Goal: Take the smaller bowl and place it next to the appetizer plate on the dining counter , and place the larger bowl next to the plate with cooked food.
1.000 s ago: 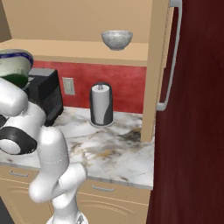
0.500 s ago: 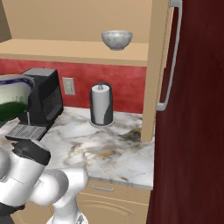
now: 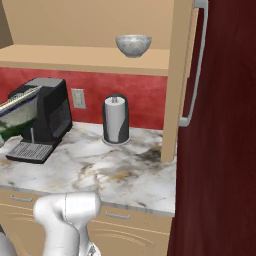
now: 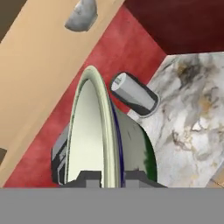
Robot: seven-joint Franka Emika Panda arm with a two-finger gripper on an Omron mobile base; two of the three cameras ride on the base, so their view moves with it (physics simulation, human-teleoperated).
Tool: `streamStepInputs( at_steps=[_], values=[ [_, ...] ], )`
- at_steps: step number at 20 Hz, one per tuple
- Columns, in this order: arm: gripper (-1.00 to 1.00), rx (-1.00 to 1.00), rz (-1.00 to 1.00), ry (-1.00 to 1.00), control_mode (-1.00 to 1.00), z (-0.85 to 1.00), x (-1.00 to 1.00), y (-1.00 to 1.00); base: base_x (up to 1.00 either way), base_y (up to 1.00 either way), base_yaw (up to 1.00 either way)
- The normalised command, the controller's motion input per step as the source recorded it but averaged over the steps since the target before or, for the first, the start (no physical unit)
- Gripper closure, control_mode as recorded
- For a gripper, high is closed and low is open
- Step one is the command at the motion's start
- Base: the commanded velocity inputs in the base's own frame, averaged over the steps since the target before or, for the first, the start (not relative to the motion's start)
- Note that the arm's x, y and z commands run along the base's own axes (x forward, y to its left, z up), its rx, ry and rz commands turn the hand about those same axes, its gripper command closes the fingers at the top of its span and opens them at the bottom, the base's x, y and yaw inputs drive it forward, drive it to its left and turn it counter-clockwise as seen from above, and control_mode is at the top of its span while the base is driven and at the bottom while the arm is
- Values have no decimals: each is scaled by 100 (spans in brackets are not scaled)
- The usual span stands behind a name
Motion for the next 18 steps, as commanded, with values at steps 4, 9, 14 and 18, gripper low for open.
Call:
streamStepInputs(
  at_steps=[4, 9, 14, 18],
  values=[
    [100, 17, 66, 1, -100, -33, 17, -63, 0, 0, 0],
    [100, 7, 50, 0, -100, -5, 12, -29, 0, 0, 0],
    [100, -5, -4, 0, -100, -6, 0, 0, 0, 0, 0],
    [100, -4, -17, 3, -100, -26, 0, 0, 0, 0, 0]
  ],
)
